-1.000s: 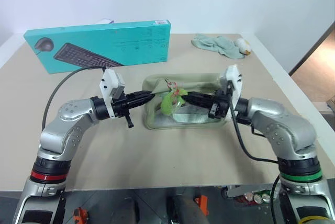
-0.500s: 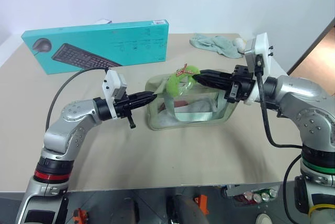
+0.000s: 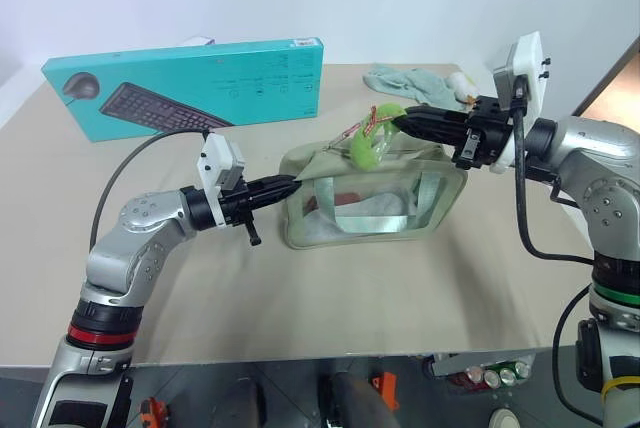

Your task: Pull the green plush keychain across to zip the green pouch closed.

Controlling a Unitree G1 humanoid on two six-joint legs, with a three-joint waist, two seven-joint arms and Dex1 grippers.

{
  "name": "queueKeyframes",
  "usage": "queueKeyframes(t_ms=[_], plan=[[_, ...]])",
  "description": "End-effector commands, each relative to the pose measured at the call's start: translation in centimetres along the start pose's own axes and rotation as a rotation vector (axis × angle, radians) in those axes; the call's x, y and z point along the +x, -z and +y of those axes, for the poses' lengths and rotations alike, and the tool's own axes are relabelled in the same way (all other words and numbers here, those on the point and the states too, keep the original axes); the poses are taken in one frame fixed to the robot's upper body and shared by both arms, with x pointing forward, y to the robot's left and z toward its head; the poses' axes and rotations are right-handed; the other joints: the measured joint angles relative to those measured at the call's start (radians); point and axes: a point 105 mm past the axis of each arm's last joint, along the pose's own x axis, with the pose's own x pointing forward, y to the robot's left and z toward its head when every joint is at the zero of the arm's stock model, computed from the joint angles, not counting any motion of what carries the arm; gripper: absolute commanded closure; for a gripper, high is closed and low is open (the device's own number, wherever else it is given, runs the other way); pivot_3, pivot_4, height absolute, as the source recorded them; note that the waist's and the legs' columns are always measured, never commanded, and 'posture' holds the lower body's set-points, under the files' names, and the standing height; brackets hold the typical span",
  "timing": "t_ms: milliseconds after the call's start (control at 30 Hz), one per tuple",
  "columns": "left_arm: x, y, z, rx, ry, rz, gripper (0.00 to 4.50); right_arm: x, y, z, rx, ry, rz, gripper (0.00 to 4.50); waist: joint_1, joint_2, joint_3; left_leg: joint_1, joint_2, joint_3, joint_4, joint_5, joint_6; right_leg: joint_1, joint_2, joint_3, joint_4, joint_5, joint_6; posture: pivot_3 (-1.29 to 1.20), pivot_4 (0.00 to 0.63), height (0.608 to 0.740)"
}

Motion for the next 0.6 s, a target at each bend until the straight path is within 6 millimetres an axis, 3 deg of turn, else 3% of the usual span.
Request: queueKeyframes(t_ms=[33, 600], plan=[[0.3, -0.5, -0.2, 0.03, 0.006, 0.005, 4.5, -0.9, -1.9, -0.5, -0.075, 0.023, -0.032, 4.46, 0.0, 0.0, 0.0, 0.0, 0.0, 0.0, 0.0, 0.0, 0.0, 0.0, 0.0, 0.0, 0.0, 0.0, 0.0, 0.0, 0.15, 0.74], [0.7, -0.7, -0.2, 0.043, 0.005, 0.0, 4.5, -2.8, -3.3, -1.8, -0.128, 0.05, 0.016, 4.46, 0.0, 0.001, 0.0, 0.0, 0.0, 0.0, 0.0, 0.0, 0.0, 0.0, -0.001, 0.0, 0.0, 0.0, 0.0, 0.0, 0.15, 0.74]])
